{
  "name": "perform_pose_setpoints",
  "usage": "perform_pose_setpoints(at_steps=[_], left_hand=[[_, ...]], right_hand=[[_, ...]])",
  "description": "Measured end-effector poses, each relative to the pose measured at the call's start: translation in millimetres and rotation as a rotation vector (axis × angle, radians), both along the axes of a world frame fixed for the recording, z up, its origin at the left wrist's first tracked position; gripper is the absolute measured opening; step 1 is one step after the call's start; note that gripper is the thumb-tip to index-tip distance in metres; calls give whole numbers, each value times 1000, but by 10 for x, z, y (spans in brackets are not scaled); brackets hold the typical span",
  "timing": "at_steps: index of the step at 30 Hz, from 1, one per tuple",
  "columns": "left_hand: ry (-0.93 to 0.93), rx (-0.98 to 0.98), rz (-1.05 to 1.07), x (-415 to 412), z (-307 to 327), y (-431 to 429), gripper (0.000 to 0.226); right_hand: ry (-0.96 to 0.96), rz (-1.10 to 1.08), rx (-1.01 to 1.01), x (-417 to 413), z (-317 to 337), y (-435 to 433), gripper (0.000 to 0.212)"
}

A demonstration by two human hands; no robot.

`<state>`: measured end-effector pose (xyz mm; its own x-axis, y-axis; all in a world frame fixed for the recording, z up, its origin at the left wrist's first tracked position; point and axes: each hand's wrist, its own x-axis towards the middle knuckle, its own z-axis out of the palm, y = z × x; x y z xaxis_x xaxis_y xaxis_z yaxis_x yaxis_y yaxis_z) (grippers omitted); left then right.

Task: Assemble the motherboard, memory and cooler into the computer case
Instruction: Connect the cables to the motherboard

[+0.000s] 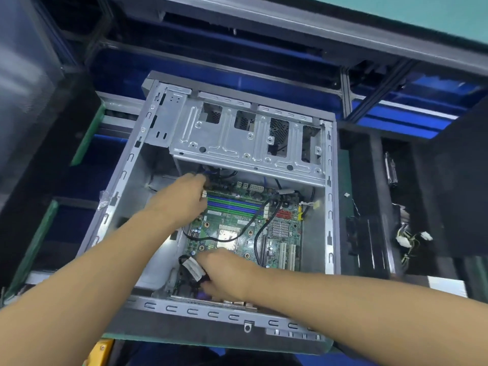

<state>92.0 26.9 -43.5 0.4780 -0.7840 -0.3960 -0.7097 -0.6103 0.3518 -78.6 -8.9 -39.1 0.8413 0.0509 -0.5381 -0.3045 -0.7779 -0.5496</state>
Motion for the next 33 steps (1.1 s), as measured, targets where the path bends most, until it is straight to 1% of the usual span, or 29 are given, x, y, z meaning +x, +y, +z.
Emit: perform_pose_setpoints(at_steps=[2, 5, 7, 11, 12, 13, 14, 16, 17, 19, 20, 21, 22, 23, 25, 27, 28, 29, 31, 32, 33], left_hand=[[-35, 7, -51, 19, -43, -63, 37], [-10, 24, -55, 51, -80, -136, 33], [-32, 34, -55, 58, -97, -167, 29], [-99, 25, -100, 36, -138, -231, 22], [-106, 9, -128, 22, -139, -252, 22], [-115, -4, -163, 8, -142, -269, 23], [-134, -11, -194, -6, -138, -289, 24], [-184, -12, -230, -25, -126, -329, 23], [-196, -5, -236, -30, -128, -345, 22], [-201, 20, -232, -41, -133, -366, 21], [-198, 35, -225, -46, -131, -371, 20], [-198, 46, -215, -50, -126, -377, 19], [-210, 60, -214, -59, -120, -383, 16], [-237, 79, -227, -78, -109, -387, 12], [-318, 89, -259, -151, -62, -414, 10], [-365, 16, -296, -276, -17, -454, 18], [-346, -58, -313, -355, -2, -476, 24], [-288, -153, -325, -428, 12, -503, 30], [-61, -351, -345, -560, 55, -553, 35], [35, -434, -393, -615, 68, -585, 35], [66, -488, -497, -655, 74, -617, 35]], right_hand=[[27, -38, -8, -31, 82, -73, 26], [51, -35, -41, -107, 200, -156, 30], [15, -81, -41, -126, 308, -191, 29], [-92, -284, -36, -165, 483, -265, 21], [-111, -306, -85, -195, 500, -293, 21], [-103, -300, -177, -221, 508, -320, 23], [-55, -275, -311, -236, 503, -346, 28], [101, -218, -578, -247, 477, -372, 40], [181, -198, -655, -244, 478, -370, 43], [337, -114, -734, -235, 491, -344, 39], [378, -69, -759, -241, 499, -327, 36], [373, -46, -772, -244, 502, -316, 35], [321, -47, -753, -258, 502, -312, 36], [247, -72, -691, -280, 511, -302, 39], [124, -169, -481, -348, 592, -298, 43], [15, -400, -255, -460, 762, -365, 45], [-27, -561, -206, -516, 856, -440, 49], [-47, -715, -198, -560, 949, -534, 50], [-54, -943, -177, -625, 1079, -724, 45], [-64, -1040, -114, -626, 1116, -796, 42], [-79, -1139, -17, -614, 1132, -845, 41]])
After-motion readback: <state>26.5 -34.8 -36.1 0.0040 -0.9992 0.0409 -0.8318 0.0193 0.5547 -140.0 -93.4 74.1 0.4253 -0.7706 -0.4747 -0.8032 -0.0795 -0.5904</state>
